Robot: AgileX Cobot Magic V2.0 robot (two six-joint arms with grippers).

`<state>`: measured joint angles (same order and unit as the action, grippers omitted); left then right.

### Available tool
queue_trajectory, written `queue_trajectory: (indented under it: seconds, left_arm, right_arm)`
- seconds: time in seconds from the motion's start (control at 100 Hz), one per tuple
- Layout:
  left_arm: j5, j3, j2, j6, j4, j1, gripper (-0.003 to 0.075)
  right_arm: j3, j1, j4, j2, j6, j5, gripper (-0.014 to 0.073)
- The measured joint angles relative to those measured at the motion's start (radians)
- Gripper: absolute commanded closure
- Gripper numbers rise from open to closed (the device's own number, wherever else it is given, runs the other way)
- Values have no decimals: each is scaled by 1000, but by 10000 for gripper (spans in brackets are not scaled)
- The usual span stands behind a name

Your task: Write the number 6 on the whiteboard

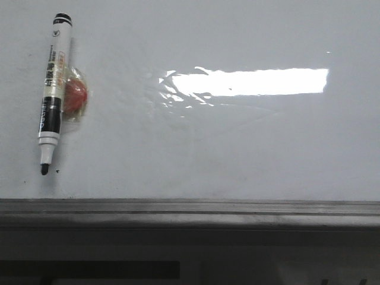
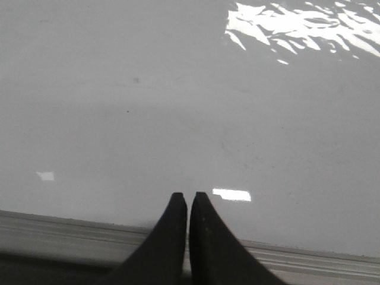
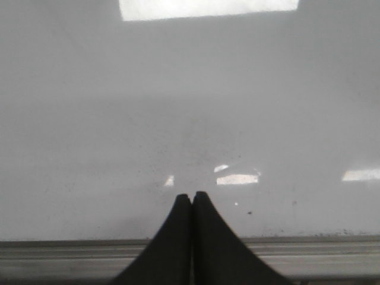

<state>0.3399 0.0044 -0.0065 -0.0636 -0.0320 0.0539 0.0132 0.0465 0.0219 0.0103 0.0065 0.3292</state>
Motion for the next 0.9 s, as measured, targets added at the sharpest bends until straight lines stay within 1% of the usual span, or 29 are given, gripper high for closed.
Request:
queue_trajectory:
  seconds: [0.9]
  left_arm:
    - [0,0,0,0,14,0,739]
  right_arm:
    - [0,0,0,0,0,0,657]
